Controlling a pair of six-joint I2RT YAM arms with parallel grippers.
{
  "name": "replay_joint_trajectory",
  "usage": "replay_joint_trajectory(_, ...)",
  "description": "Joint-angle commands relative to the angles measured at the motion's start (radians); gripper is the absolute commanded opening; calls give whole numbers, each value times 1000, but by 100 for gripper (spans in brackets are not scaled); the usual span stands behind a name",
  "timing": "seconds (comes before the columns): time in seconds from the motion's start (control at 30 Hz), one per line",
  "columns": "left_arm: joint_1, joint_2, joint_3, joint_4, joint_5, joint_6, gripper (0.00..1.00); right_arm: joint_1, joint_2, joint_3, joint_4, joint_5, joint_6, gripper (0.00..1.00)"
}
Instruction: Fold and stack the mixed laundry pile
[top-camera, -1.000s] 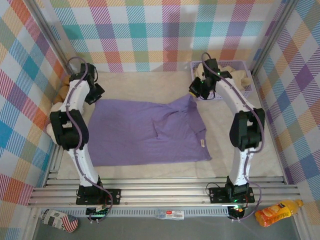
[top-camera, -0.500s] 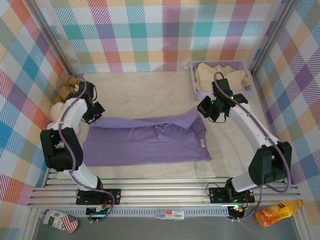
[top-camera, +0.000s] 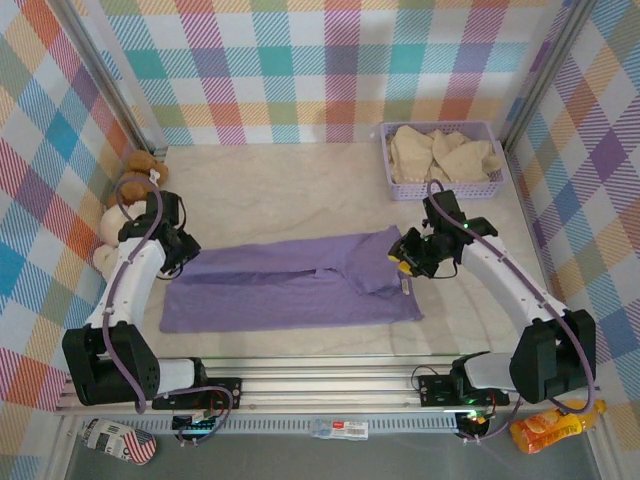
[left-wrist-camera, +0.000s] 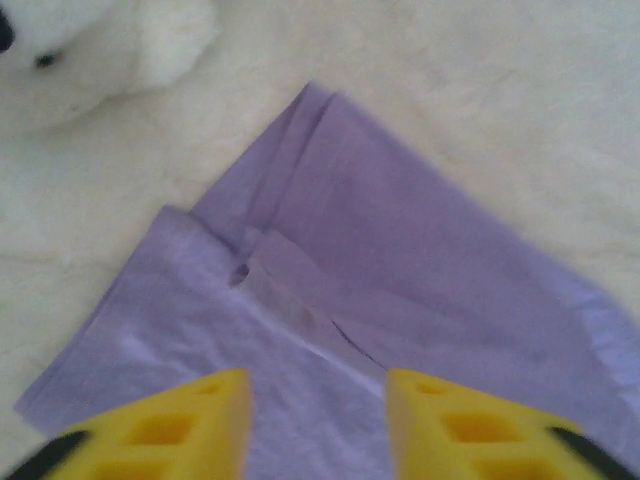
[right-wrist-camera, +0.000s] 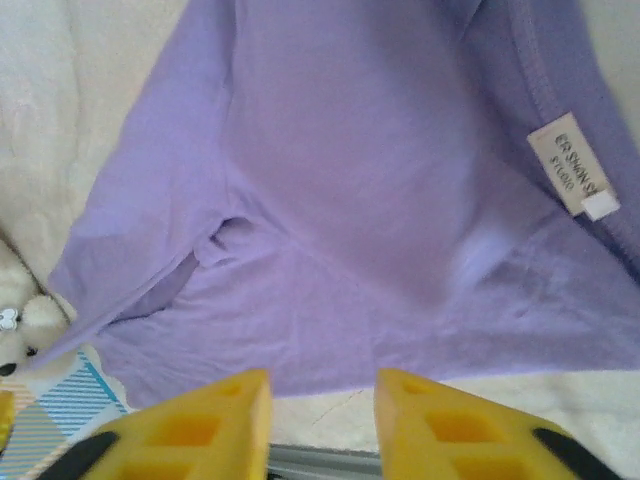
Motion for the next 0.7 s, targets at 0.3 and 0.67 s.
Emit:
replay_joint_trajectory(0.3,-74,-104,-47,57,159,-173,80,38,104,75,-26,42,-294,45)
replay_joint_trajectory(0.67,-434,61,-151,293,136,-425,75,329,306,96,60,218,-411,39)
